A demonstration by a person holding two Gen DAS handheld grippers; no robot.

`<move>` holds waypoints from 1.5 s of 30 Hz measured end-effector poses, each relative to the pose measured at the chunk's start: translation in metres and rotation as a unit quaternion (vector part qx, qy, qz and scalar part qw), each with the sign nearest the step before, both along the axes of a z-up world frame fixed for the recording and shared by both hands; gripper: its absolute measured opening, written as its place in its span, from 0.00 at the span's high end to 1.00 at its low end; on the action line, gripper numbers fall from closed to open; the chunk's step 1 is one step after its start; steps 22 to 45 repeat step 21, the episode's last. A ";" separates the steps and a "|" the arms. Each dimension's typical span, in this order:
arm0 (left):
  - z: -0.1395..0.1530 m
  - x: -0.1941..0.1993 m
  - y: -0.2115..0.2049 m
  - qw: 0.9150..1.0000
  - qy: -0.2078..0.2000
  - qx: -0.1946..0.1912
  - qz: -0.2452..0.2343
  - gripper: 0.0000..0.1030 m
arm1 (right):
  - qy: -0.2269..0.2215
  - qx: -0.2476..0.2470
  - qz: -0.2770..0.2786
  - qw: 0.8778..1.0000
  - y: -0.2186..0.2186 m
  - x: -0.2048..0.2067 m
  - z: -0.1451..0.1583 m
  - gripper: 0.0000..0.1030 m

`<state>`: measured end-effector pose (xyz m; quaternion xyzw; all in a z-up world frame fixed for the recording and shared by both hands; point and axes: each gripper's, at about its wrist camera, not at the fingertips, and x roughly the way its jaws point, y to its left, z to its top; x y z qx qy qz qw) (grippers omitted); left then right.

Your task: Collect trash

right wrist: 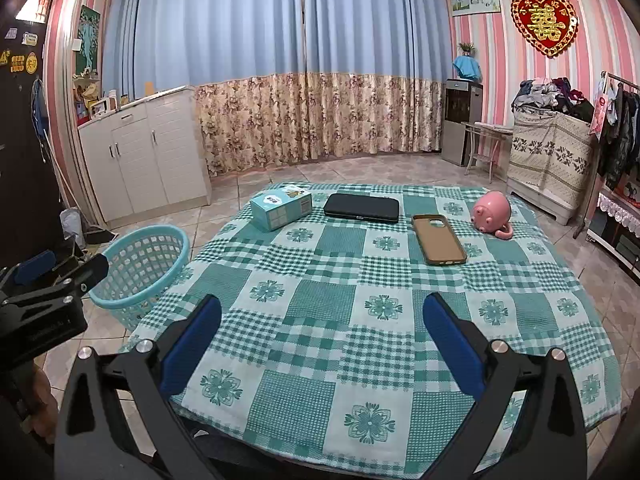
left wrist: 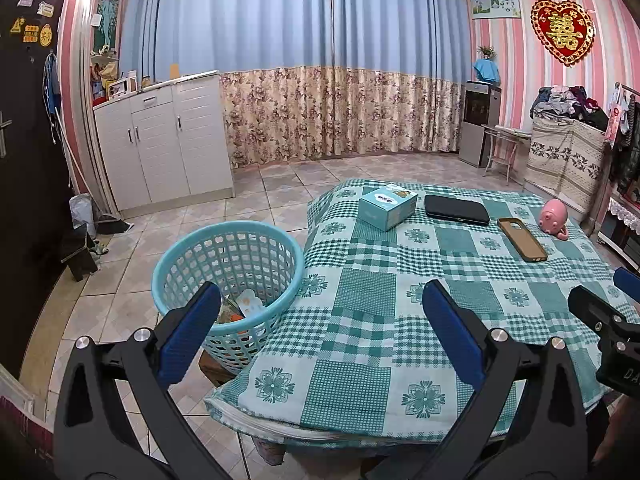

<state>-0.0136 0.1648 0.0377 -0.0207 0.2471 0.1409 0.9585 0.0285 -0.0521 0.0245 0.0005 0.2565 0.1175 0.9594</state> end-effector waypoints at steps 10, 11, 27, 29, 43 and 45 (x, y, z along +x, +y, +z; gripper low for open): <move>0.002 -0.001 -0.001 1.000 -0.005 0.002 0.001 0.05 | 0.000 0.004 0.001 1.000 -0.002 0.000 0.000 0.04; 0.002 -0.001 -0.001 1.000 -0.006 0.002 0.001 0.05 | 0.000 0.004 0.001 1.000 -0.002 0.000 0.000 0.04; 0.005 -0.001 -0.001 1.000 -0.005 -0.001 0.001 0.05 | 0.001 0.005 0.002 1.000 -0.002 0.000 0.000 0.04; 0.005 -0.001 -0.001 1.000 -0.005 -0.001 0.001 0.05 | 0.001 0.005 0.002 1.000 -0.002 0.000 0.000 0.04; 0.005 -0.001 -0.001 1.000 -0.005 -0.001 0.001 0.05 | 0.001 0.005 0.002 1.000 -0.002 0.000 0.000 0.04; 0.005 -0.001 -0.001 1.000 -0.005 -0.001 0.001 0.05 | 0.001 0.005 0.002 1.000 -0.002 0.000 0.000 0.04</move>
